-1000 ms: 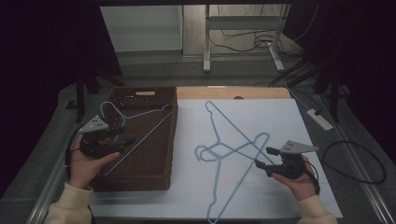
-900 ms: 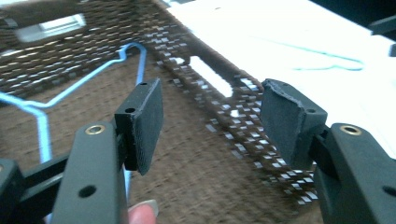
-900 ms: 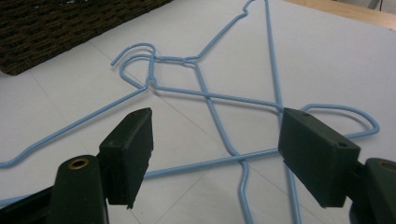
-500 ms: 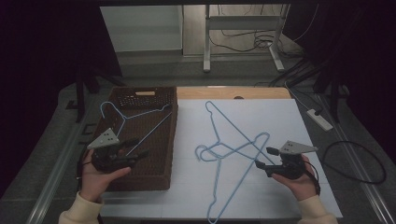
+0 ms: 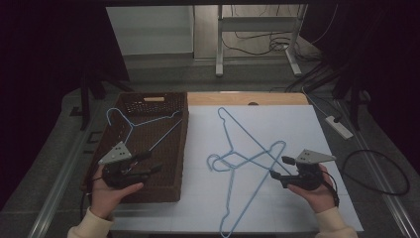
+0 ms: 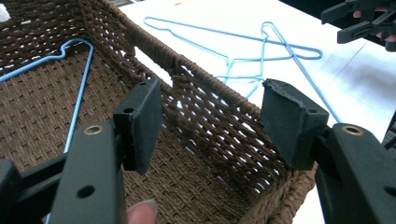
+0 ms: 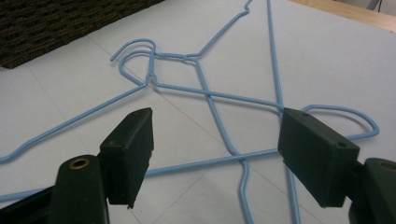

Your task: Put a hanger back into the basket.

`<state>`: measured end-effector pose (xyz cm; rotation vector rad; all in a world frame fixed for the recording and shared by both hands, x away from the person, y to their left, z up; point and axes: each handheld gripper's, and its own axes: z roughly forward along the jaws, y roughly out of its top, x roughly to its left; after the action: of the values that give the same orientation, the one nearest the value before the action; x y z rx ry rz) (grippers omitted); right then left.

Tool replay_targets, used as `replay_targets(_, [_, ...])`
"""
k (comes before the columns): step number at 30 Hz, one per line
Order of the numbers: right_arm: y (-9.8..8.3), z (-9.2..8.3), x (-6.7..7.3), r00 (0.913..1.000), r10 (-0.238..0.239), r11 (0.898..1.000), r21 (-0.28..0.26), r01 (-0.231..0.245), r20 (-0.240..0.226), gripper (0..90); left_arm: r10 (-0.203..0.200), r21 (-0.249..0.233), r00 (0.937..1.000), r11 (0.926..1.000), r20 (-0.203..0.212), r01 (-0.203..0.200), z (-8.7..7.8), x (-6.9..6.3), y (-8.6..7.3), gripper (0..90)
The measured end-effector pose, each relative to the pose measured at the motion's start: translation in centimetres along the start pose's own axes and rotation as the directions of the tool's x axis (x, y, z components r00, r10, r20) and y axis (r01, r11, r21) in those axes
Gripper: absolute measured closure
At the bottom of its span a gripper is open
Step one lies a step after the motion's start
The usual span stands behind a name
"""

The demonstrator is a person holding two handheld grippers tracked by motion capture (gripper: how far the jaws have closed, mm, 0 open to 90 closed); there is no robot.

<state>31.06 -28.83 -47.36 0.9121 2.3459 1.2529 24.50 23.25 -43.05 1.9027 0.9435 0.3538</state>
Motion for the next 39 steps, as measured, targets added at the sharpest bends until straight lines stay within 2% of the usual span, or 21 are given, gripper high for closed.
replay_targets(17, [0.5, 0.8, 0.4, 0.9999, 0.010, 0.999, 0.033, -0.010, -0.004, 28.8, 0.001, 0.013, 1.0000, 0.9999, 0.007, -0.001, 0.4, -0.1, -0.4, 37.7])
replay_targets(21, [0.9, 1.0, 0.5, 0.9995, 0.030, 0.999, 0.039, -0.030, 0.008, 29.3, 0.000, 0.003, 1.0000, 1.0000, 0.005, 0.000, 0.2, -0.2, -0.3, 37.7])
replay_targets(24, [1.9, 1.5, 0.7, 0.9992, 0.040, 0.998, 0.042, -0.040, 0.001, 29.3, 0.003, 0.008, 1.0000, 1.0000, 0.009, -0.003, 0.4, -0.3, -0.4, 37.6])
replay_targets(26, [3.2, 2.2, 1.2, 0.9993, 0.033, 0.998, 0.054, -0.033, -0.014, 29.1, 0.011, 0.016, 0.9998, 0.9998, 0.014, -0.011, 0.6, -0.6, -0.5, 37.6])
replay_targets(28, [3.5, 2.4, 1.3, 0.9995, 0.028, 0.998, 0.063, -0.027, -0.014, 29.1, 0.013, 0.020, 0.9998, 0.9997, 0.017, -0.013, 0.6, -0.7, -0.5, 37.6])
replay_targets(29, [4.5, 3.3, 1.7, 0.9996, 0.013, 0.996, 0.089, -0.010, -0.024, 29.1, 0.012, 0.019, 0.9998, 0.9997, 0.017, -0.013, 0.7, -0.7, -0.5, 37.6])
replay_targets(31, [4.8, 3.7, 1.9, 0.9995, 0.009, 0.995, 0.101, -0.006, -0.029, 29.1, 0.013, 0.020, 0.9998, 0.9997, 0.017, -0.013, 0.7, -0.7, -0.5, 37.6])
replay_targets(35, [6.1, 6.0, 2.9, 0.9987, -0.019, 0.984, 0.178, 0.027, -0.047, 28.6, 0.012, 0.019, 0.9998, 0.9997, 0.017, -0.012, 0.6, -0.7, -0.5, 37.6])
replay_targets(39, [6.7, 8.0, 3.2, 0.9980, -0.011, 0.974, 0.225, 0.025, -0.063, 28.4, 0.011, 0.020, 0.9998, 0.9997, 0.017, -0.011, 0.7, -0.7, -0.5, 37.5])
